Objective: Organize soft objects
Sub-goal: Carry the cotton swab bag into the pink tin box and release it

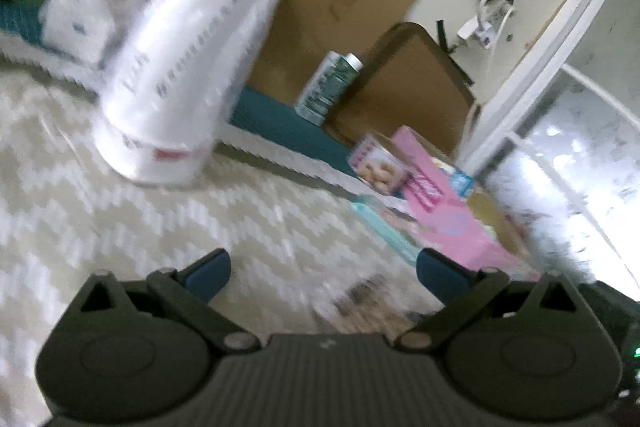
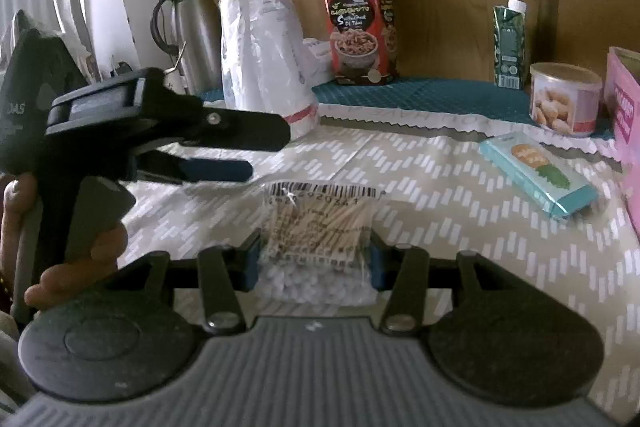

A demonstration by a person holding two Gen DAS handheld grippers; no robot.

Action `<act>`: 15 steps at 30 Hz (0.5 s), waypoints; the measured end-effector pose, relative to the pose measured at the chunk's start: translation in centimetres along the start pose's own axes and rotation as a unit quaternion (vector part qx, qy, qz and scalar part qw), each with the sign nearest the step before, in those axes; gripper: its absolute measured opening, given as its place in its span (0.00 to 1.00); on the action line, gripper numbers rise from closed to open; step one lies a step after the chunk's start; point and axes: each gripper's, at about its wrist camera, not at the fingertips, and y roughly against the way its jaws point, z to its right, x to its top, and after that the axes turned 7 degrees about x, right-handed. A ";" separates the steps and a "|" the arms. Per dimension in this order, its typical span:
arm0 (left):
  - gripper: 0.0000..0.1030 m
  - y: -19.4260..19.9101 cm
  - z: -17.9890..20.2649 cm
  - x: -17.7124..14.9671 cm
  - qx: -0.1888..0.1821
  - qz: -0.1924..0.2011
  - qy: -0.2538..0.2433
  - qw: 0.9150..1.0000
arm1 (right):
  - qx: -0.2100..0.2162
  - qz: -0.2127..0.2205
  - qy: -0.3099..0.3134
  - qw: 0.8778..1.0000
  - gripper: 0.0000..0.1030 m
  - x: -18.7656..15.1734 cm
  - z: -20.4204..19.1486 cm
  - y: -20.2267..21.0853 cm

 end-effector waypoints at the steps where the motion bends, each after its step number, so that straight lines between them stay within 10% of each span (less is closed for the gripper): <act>1: 1.00 -0.2 0.0 -0.1 -0.012 -0.008 0.010 1.000 | 0.001 0.001 -0.002 1.000 0.51 0.0 0.1 0.1; 15: 0.86 -2.1 4.3 -1.9 0.014 -0.023 -0.025 0.999 | -0.002 0.007 0.024 1.000 0.50 -0.3 -0.5 0.4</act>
